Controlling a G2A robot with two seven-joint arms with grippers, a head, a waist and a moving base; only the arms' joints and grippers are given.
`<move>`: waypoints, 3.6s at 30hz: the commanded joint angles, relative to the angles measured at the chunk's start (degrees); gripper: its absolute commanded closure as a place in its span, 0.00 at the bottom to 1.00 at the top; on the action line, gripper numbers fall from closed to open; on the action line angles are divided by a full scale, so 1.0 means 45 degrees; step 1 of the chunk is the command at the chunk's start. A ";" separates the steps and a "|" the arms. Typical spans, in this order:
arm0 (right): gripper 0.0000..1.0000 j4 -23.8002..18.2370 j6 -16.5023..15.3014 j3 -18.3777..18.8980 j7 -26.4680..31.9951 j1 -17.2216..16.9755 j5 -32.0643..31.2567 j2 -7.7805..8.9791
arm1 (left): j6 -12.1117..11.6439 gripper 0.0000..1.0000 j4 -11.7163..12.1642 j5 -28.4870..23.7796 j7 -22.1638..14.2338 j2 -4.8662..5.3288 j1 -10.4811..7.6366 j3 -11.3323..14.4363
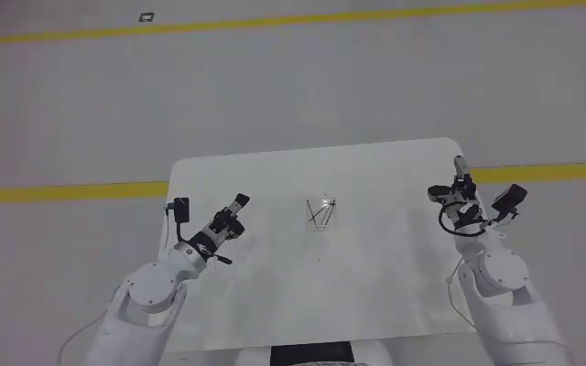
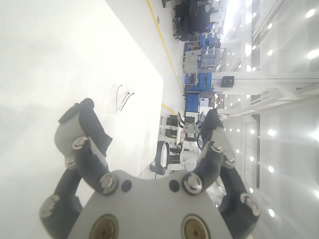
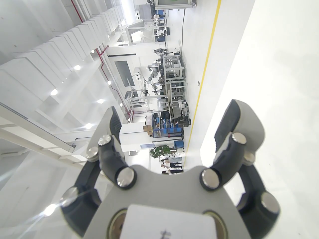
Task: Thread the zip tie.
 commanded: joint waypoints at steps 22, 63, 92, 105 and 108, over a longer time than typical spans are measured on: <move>0.00 0.0000 0.0000 0.0000 0.0000 0.0000 0.0000 0.0000 | 0.0000 0.00 0.0000 -0.0001 0.0001 0.0000 0.0000 0.0000; 0.00 0.0000 0.0000 0.0000 0.0000 0.0000 0.0000 0.0000 | 0.2681 0.00 0.0947 0.3910 -0.2698 0.0064 -0.3656 0.2985; 0.00 0.0000 0.0000 0.0000 0.0000 0.0000 0.0000 0.0000 | 0.2681 0.00 0.3464 0.5920 -0.4658 -0.0794 -0.8169 0.7131; 0.00 0.0000 0.0000 0.0000 0.0000 0.0000 0.0000 0.0000 | 0.2681 0.00 0.3464 0.5920 -0.4658 -0.0794 -0.8169 0.7131; 0.00 0.0000 0.0000 0.0000 0.0000 0.0000 0.0000 0.0000 | 0.2382 0.00 0.3405 0.6215 -0.4722 -0.0842 -0.8450 0.7464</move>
